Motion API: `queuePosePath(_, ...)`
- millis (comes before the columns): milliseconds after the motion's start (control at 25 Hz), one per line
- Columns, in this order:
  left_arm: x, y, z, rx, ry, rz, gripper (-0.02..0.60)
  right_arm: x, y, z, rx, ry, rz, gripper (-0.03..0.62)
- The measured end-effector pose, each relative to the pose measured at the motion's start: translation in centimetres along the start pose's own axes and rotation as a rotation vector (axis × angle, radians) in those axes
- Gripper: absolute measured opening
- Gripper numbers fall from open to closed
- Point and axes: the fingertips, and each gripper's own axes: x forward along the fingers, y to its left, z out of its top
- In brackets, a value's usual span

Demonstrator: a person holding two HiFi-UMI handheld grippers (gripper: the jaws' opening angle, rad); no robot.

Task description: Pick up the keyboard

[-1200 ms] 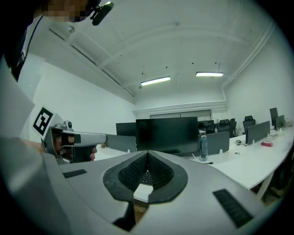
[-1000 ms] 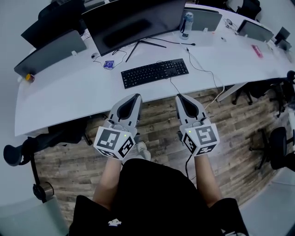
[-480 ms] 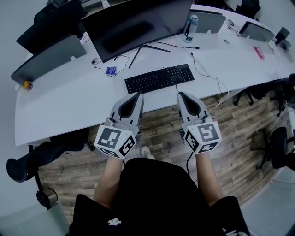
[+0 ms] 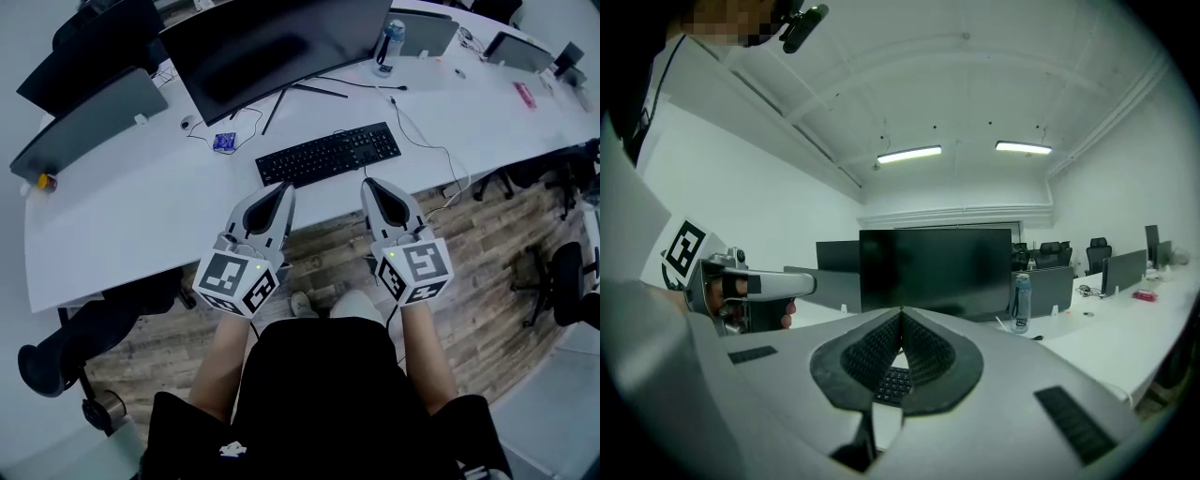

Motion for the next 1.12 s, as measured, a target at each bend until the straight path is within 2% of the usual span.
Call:
queuePosePath(280,1.7,1.3,-0.1,-0.052,-0.015,-0.023,0.011,1.3,-0.9,0.3,-0.011,0.0,-0.014,0.005)
queuePosePath(880,7.9,2.8,-1.3,-0.047,0.032,0.008,0.011,4.7,-6.6,0.3,0.018,0.0,-0.003,0.005)
queuePosePath(1120,11.3,3.1,-1.8,-0.035,0.052,0.023,0.011,6.4,-10.8,-0.3,0.05,0.02,-0.041,0.005)
